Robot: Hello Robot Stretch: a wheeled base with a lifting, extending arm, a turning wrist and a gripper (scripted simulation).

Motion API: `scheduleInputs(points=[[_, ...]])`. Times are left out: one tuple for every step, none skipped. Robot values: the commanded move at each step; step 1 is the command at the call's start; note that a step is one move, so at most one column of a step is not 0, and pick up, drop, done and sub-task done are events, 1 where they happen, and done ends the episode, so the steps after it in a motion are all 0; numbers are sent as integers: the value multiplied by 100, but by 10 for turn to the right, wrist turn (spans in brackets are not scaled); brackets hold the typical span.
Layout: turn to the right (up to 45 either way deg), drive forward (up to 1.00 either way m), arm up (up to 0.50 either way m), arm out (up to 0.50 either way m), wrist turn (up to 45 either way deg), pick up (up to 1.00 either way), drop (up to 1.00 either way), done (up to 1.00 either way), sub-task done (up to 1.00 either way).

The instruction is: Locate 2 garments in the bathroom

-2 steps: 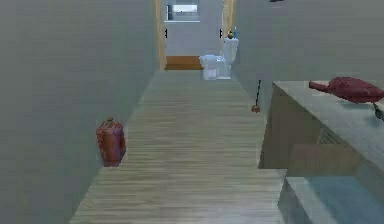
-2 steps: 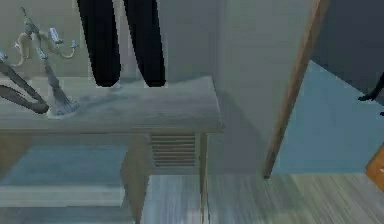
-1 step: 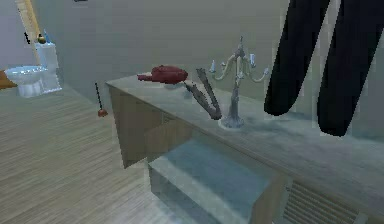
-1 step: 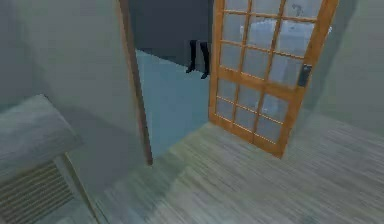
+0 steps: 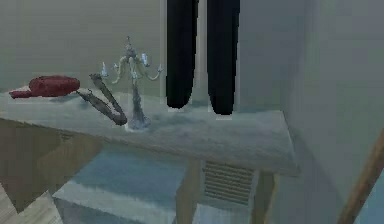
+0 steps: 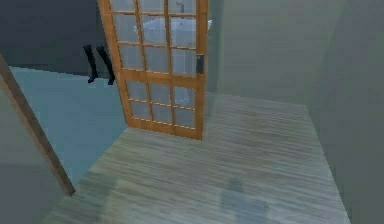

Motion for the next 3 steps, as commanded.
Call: scheduleInputs(points=[[0, 0, 0, 0, 0, 0, 0, 0, 100], [-450, 0, 0, 0, 0, 0, 0, 0, 0], [-300, 0, 0, 0, 0, 0, 0, 0, 0]])
